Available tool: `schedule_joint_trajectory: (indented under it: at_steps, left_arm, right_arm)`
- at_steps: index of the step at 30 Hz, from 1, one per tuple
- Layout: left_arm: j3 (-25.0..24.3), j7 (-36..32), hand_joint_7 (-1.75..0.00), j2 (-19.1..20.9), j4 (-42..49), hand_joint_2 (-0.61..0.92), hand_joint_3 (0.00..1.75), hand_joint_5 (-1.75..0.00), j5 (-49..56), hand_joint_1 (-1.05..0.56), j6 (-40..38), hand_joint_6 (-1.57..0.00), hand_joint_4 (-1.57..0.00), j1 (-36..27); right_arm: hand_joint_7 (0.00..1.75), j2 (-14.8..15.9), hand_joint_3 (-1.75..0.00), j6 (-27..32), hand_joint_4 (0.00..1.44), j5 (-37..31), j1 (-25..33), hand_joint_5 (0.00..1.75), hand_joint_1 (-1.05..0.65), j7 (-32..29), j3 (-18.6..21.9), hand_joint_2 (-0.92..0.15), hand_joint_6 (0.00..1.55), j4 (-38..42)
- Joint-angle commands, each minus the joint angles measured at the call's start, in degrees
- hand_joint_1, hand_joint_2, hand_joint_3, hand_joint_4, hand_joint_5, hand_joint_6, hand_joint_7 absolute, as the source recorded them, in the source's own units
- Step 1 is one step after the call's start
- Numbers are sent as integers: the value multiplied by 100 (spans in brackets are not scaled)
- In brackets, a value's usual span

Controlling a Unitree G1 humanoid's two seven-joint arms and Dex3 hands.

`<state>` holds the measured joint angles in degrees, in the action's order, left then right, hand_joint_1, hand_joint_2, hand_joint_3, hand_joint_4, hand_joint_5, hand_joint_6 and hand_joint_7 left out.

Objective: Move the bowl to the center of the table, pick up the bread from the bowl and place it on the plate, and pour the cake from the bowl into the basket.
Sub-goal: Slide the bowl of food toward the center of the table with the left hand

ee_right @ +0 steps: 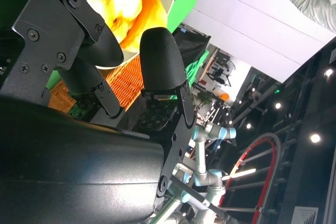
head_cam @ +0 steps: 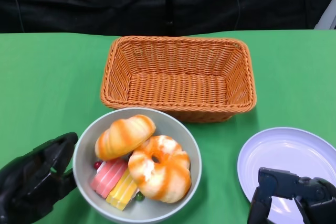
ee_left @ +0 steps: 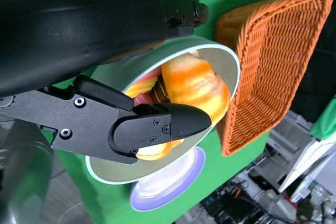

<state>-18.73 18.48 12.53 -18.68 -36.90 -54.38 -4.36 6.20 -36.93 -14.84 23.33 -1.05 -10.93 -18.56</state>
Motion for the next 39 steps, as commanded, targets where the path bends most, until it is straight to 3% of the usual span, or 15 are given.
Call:
schedule_joint_trajectory:
  at_steps: [1,4,8,15,20,31,35,39]
  left_arm:
    - [-52,-280,0,-152,-300,92,50,0,-228,-64,-168,0,0,-55]
    - [77,-749,0,-503,-843,92,53,0,-301,-66,-250,0,0,-150]
    - [149,-1022,0,-678,-1082,92,56,0,-438,-67,-423,0,0,-125]
    - [337,-1167,0,-642,-1035,92,52,0,-437,-69,-531,0,0,-33]
    - [455,-1177,0,-608,-980,92,45,-2,-388,-69,-523,0,-3,-34]
    - [503,-1155,-2,-510,-898,92,45,-3,-320,-68,-443,-4,-4,-101]
    - [667,-984,0,-44,-941,92,60,0,139,-62,-69,0,0,-211]
    - [735,-995,0,126,-970,92,56,0,420,-62,150,-1,-1,-291]
  right_arm:
    - [149,-10,-175,-83,99,-137,40,174,7,0,-67,-10,93,-77]
    - [149,-8,-175,-89,99,-134,32,174,7,1,-71,-9,93,-60]
    - [149,-9,-175,-99,99,-87,6,174,8,12,-82,-10,93,-45]
    - [148,-45,-175,-77,98,-174,-15,173,10,-12,-89,-9,92,-81]
    - [135,-41,-175,-120,91,-282,-14,163,5,-37,-46,-5,84,-183]
    - [127,-38,-165,-149,79,-334,-6,159,-2,-61,-48,-12,75,-225]
    - [128,-30,-163,-143,76,-330,-23,162,-2,-54,-39,-12,74,-250]
    - [130,-28,-164,-144,76,-343,-8,163,-3,-55,-43,-12,73,-242]
